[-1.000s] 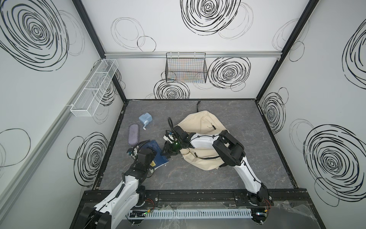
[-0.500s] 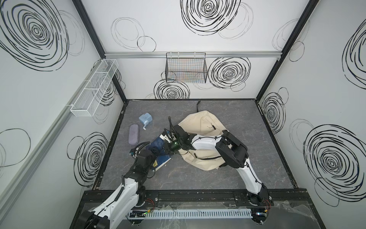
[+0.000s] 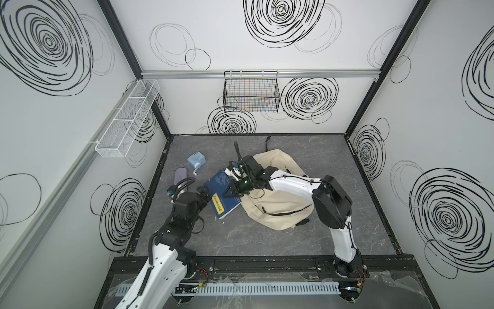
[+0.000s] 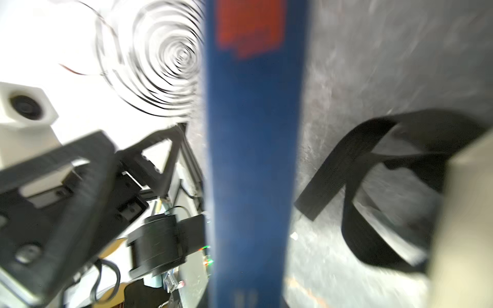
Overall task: Pack books, pencil case, and school supplies into a backpack
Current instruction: Pick up the book from the middle-left of the table.
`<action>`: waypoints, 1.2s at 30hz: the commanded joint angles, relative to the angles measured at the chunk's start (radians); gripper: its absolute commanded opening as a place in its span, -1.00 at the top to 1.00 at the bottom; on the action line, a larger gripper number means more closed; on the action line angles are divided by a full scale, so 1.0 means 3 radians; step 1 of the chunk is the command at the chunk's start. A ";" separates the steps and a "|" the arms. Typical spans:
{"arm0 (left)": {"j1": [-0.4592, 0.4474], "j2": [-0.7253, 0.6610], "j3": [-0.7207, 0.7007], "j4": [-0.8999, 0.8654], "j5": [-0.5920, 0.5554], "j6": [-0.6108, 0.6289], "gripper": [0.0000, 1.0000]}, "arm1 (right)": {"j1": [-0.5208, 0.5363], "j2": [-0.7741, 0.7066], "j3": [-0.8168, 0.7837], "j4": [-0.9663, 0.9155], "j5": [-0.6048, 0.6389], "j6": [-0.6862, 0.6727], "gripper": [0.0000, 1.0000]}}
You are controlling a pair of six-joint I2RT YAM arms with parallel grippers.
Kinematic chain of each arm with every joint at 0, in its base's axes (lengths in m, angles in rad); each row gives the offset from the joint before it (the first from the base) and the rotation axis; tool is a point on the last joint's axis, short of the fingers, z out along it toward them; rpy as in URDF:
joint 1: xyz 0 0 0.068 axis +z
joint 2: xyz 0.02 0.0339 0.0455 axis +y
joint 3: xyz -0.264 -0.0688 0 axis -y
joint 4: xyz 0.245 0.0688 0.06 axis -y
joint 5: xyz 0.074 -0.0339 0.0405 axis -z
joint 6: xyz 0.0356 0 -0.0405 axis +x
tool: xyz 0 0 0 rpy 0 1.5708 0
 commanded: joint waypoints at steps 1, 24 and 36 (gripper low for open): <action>0.0023 0.0139 0.0502 0.0413 0.0228 0.0816 -0.98 | -0.0400 -0.0578 -0.0112 -0.0041 -0.0189 -0.0170 1.00; -0.0699 0.1296 0.1376 0.2375 0.3721 0.0625 -0.93 | -0.1553 -0.2576 -0.1289 0.1552 -0.1683 0.0245 1.00; -0.0868 0.1339 0.1539 0.2538 0.3898 0.0563 -0.59 | -0.1152 -0.2610 -0.1252 0.1380 -0.1848 -0.0022 1.00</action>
